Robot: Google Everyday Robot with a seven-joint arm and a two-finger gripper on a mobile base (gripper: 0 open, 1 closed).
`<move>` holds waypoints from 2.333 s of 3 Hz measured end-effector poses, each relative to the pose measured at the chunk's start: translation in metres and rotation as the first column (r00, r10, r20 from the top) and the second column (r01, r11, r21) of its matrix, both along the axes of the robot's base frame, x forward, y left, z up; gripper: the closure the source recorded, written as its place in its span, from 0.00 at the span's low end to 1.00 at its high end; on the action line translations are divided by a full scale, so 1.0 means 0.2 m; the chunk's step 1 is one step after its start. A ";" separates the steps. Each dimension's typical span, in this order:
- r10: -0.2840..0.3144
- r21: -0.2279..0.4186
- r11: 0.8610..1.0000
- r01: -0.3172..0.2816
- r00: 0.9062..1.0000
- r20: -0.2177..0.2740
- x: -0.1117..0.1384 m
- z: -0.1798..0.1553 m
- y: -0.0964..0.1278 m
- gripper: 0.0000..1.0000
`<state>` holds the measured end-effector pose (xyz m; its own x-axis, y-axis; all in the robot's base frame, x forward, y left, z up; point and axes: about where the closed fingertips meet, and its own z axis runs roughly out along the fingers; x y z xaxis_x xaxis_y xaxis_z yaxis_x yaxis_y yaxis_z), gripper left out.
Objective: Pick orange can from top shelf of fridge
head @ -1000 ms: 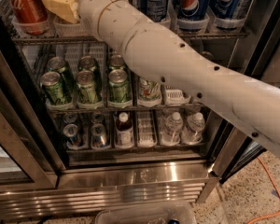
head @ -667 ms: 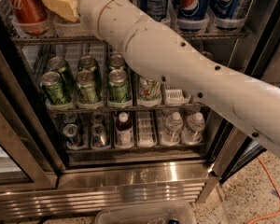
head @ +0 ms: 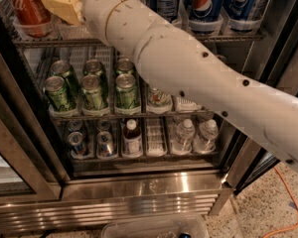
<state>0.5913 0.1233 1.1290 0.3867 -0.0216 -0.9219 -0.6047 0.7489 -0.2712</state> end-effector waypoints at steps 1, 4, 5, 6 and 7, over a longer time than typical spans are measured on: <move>0.004 -0.010 1.000 -0.004 1.000 -0.016 -0.06 -0.02 -0.01 1.00; 0.019 -0.005 1.000 -0.020 0.996 -0.089 -0.24 -0.11 -0.04 1.00; 0.048 0.012 0.999 -0.047 0.988 -0.148 -0.28 -0.22 -0.01 1.00; 0.083 0.031 0.996 -0.079 0.978 -0.192 -0.31 -0.31 0.03 1.00; 0.115 0.054 0.993 -0.106 0.966 -0.232 -0.35 -0.39 0.07 1.00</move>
Offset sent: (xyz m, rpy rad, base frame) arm -0.0421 -0.0143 -0.0171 -0.0205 0.0667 0.0010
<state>0.5210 0.1381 1.0512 0.1573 0.0482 -0.9864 -0.7274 0.6812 -0.0827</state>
